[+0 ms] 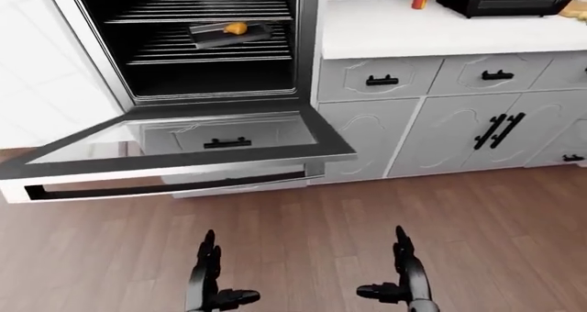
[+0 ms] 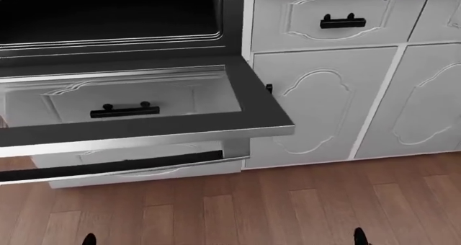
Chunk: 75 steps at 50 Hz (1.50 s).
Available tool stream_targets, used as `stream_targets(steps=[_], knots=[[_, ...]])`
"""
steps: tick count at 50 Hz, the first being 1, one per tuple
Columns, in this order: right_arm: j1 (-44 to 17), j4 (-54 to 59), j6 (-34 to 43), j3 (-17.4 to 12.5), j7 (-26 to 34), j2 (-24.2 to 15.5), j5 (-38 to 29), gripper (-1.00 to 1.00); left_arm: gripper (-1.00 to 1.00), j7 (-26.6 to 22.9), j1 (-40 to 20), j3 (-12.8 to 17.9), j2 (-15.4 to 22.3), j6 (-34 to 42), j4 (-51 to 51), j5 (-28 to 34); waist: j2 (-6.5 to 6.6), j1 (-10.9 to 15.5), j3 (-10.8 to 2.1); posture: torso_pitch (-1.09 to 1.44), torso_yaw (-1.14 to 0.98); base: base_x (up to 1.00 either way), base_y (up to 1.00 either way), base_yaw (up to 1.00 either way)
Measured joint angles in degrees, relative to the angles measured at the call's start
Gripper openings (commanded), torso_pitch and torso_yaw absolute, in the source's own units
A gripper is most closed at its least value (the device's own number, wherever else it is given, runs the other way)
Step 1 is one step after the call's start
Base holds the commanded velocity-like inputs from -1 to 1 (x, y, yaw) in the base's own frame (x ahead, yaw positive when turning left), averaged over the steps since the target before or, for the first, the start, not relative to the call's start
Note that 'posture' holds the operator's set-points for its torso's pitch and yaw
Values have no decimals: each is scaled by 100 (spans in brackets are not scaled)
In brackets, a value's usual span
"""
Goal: Close the oven door.
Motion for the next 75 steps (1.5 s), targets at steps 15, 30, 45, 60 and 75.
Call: stream_targets(steps=[15,30,45,60,75], knots=[[4,-3,16,10,-13,-24,8,100,100,-67,-50,1,-34,-12,-36,-9,687,-54,-56,0,0,0,41,0],[-2,-4,5,30,2,30,-18,100,100,-39,-11,0,6,11,-8,-33,-89,-9,0,0,0,0,40,0],[1,15,23,-7,9,23,-4,100,100,-82,-48,-6,14,5,-24,-38,724,3,-77,0,0,0,40,0],[10,-7,-4,35,31,49,-28,100,100,-84,-24,8,16,23,-15,-68,-158,-3,-21,0,0,0,41,0],[5,14,22,20,31,61,-18,100,100,-99,-43,7,46,13,-34,-60,678,26,-79,0,0,0,40,0]])
